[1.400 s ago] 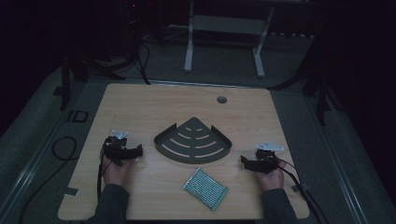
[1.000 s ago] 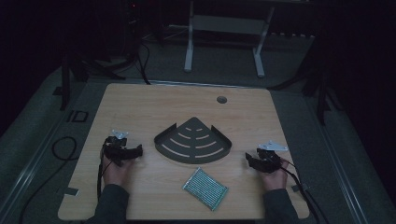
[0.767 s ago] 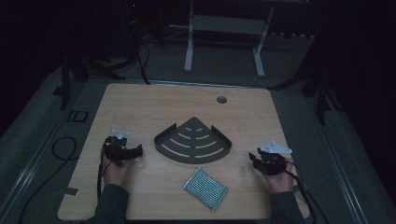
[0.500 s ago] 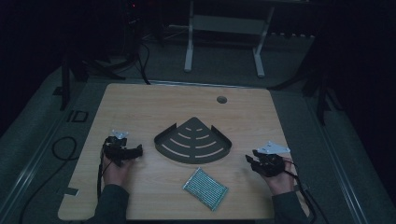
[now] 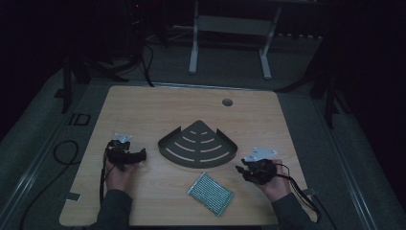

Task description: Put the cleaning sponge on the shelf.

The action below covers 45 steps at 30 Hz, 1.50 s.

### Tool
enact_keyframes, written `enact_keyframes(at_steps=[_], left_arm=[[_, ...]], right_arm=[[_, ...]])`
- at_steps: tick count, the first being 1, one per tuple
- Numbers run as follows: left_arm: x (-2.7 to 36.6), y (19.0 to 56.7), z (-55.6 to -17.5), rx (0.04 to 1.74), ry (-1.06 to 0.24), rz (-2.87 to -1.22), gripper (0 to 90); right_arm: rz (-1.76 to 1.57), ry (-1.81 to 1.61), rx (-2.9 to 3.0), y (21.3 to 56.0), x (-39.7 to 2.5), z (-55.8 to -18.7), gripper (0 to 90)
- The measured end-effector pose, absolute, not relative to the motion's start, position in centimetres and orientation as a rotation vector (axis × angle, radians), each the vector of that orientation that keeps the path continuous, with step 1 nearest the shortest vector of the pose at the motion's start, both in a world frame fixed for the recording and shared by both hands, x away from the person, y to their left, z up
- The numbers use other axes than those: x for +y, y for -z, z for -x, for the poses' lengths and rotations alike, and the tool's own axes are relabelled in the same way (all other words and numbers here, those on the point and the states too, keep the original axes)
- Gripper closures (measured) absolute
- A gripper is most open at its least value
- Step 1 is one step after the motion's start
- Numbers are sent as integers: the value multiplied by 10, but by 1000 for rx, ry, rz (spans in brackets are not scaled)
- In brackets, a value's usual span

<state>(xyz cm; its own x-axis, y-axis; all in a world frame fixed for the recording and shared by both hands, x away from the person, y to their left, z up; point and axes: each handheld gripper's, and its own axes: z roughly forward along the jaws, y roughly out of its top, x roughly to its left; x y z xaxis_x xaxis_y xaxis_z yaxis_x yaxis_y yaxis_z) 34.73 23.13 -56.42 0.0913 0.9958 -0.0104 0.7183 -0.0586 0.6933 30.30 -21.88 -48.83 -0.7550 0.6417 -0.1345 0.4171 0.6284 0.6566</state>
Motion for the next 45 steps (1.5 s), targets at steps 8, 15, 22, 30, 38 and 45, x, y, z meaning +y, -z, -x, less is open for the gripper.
enact_keyframes(at_steps=[8, 15, 22, 30, 38, 45], left_arm=[[231, 564, -347, 1681, -666, -1834, 55], [231, 564, -347, 1681, -666, -1834, 56], [231, 564, -347, 1681, -666, -1834, 56], [231, 564, -347, 1681, -666, -1834, 56], [231, 564, -347, 1681, -666, -1834, 55], [231, 564, -347, 1681, -666, -1834, 56]], right_arm=[[-798, -881, 2565, 494, -197, -297, 637], [-720, -873, 2632, 501, -177, -289, 637], [-677, -869, 2705, 511, -164, -284, 628], [-653, -817, 2756, 521, -157, -282, 634], [-631, -767, 2746, 520, -160, -284, 645], [-685, -751, 2737, 519, -176, -290, 653]])
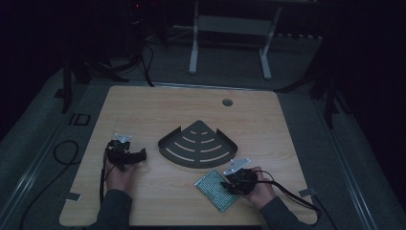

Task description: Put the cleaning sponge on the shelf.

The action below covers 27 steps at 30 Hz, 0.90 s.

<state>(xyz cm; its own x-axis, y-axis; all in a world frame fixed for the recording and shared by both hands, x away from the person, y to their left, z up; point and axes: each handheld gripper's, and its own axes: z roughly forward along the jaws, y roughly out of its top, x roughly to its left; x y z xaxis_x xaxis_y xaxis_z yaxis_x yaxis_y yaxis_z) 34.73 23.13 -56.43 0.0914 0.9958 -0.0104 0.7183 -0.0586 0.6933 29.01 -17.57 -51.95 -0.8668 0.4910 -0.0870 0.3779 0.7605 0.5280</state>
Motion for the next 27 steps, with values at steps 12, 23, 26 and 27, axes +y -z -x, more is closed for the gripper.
enact_keyframes(at_steps=[12, 23, 26, 27], left_arm=[[231, 564, -347, 1681, -666, -1834, 56], [231, 564, -347, 1681, -666, -1834, 55], [231, 564, -347, 1681, -666, -1834, 56], [231, 564, -347, 1681, -666, -1834, 56]], right_arm=[[-759, -670, 2706, 516, -215, -293, 656], [-789, -584, 2700, 512, -243, -302, 657], [-796, -553, 2710, 511, -248, -306, 661], [-805, -555, 2713, 510, -250, -308, 659]])
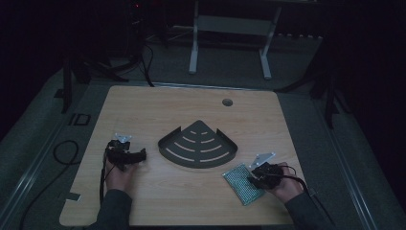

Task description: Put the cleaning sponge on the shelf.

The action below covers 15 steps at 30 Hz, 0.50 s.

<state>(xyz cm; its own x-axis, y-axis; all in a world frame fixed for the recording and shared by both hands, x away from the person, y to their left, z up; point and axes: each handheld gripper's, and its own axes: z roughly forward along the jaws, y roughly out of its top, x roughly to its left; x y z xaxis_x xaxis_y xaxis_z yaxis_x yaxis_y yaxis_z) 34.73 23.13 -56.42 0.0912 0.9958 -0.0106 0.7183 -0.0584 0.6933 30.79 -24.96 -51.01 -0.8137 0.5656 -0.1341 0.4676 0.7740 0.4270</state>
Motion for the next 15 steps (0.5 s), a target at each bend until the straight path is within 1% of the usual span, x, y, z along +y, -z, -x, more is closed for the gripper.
enact_keyframes(at_steps=[4, 11, 15], left_arm=[[231, 564, -347, 1681, -666, -1834, 55], [231, 564, -347, 1681, -666, -1834, 55], [231, 564, -347, 1681, -666, -1834, 55]], right_arm=[[-868, -607, 2724, 503, -254, -314, 660], [-970, -590, 2796, 499, -251, -328, 735], [-1019, -547, 2832, 502, -250, -337, 754]])
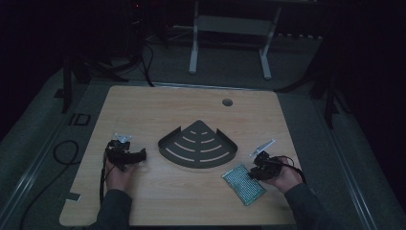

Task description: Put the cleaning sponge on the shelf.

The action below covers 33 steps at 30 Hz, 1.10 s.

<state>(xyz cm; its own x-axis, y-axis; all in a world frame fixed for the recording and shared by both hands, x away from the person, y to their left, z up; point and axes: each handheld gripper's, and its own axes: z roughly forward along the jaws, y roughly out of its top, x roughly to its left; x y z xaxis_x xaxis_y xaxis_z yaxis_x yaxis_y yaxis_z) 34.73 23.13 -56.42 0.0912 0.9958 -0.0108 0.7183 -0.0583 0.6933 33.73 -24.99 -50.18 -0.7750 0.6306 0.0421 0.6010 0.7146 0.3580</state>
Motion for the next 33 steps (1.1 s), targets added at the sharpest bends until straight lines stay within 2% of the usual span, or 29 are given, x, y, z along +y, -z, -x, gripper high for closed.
enact_keyframes(at_steps=[18, 33], left_arm=[[231, 564, -347, 1681, -666, -1834, 55], [231, 564, -347, 1681, -666, -1834, 55]], right_arm=[[-1256, -510, 2906, 512, -259, -355, 718], [-1249, -480, 2951, 511, -254, -354, 890]])
